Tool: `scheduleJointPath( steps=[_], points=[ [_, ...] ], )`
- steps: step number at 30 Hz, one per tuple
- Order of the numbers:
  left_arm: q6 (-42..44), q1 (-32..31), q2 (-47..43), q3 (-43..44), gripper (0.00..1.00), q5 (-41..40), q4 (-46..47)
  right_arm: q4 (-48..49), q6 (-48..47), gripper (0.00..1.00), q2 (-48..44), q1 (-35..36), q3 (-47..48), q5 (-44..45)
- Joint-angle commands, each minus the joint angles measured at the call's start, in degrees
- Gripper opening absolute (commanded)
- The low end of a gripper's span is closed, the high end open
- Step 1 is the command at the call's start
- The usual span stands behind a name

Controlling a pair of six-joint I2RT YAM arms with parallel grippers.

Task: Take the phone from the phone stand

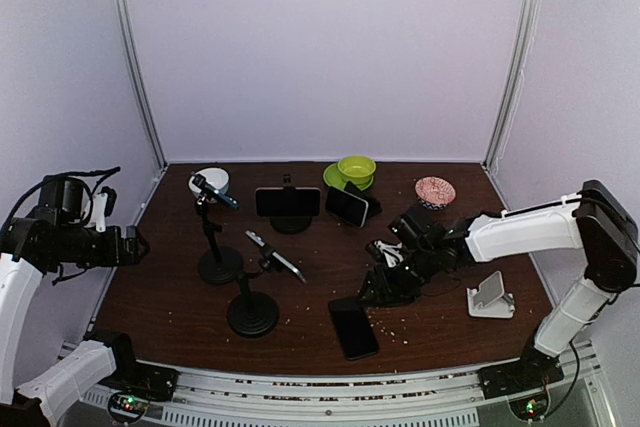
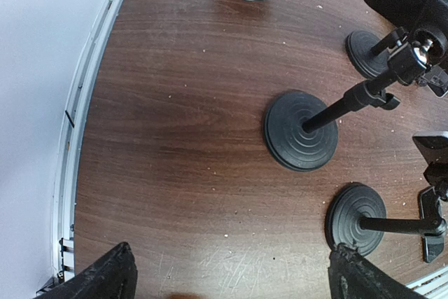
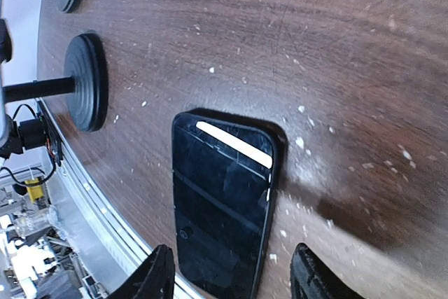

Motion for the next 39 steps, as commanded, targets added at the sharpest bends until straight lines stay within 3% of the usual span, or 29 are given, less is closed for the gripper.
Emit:
scheduleJointPath(
  steps=[1, 9, 19, 30, 36, 39],
  points=[
    [-0.41, -0.37, -0.12, -0.46, 0.98, -0.08, 1.87, -11.22, -5.29, 0.6, -7.13, 0.2, 4.5, 8.75],
    [-0.57, -0.35, -1.19, -0.74, 0.98, 0.3, 2.18, -27.81, -11.87, 0.76, -18.98, 0.13, 20.04, 18.99],
    [-1.98, -2.57, -1.5, -1.72, 0.98, 0.97, 3.46, -33.29, -11.68, 0.8, -28.06, 0.17, 31.16, 26.79],
    [-2.68, -9.26, 0.35, 1.08, 0.98, -0.89, 3.02, -34.97, -4.17, 0.81, -37.04, 0.18, 29.97, 36.91],
    [-3.67, -9.99, -1.31, 9.86, 0.98, -8.36, -2.19, -32.6, -8.26, 0.82, -40.08, 0.11, 27.21, 37.37],
    [-5.03, -9.99, -0.44, 11.35, 0.98, -6.31, -5.32, -32.3, -10.45, 0.99, -41.05, 0.01, 27.0, 39.66]
  ],
)
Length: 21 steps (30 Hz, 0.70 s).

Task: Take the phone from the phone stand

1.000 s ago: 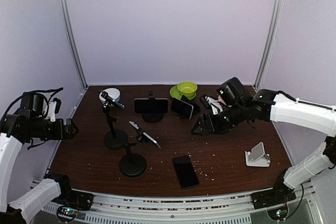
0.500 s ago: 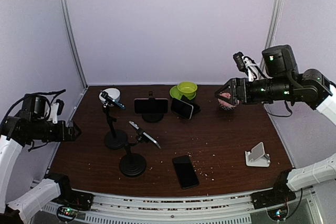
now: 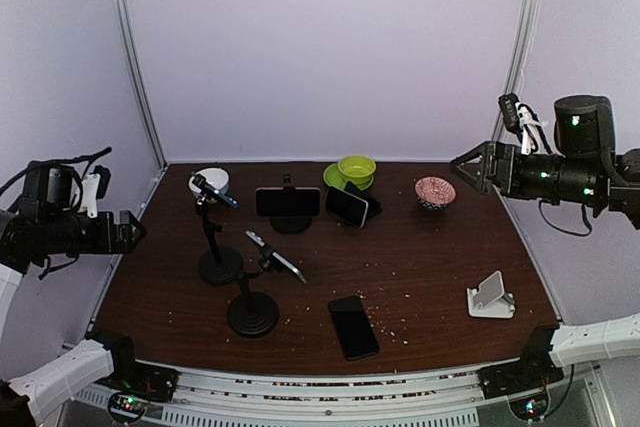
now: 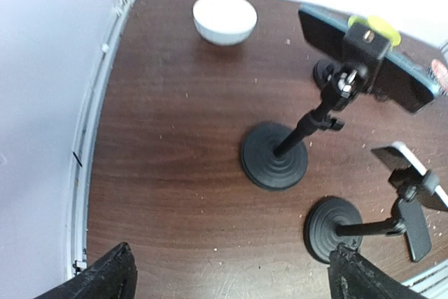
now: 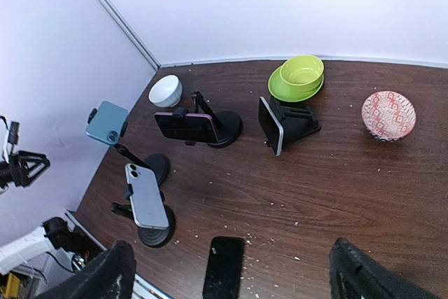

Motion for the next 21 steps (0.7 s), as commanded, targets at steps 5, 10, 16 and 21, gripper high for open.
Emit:
scheduleJointPath(
  steps=[5, 10, 16, 21],
  points=[
    [-4.01, -0.36, -0.15, 2.49, 0.93, 13.8, -2.46, 4.64, -7.35, 1.0, -3.93, -0.14, -3.51, 6.5],
    [-5.62, -3.89, -1.88, 3.12, 0.89, 13.64, -0.71, 10.03, -14.24, 1.0, -5.44, -0.13, -9.39, 0.26],
    [-2.48, -15.42, 0.8, -0.56, 0.87, 11.52, 7.2, 10.11, -16.49, 0.99, -0.8, 0.07, -8.59, -9.74],
    [0.59, -30.66, 8.63, -0.55, 0.87, -1.68, 15.76, 13.64, -16.5, 1.0, -1.13, 1.21, -11.69, -6.57]
  ],
)
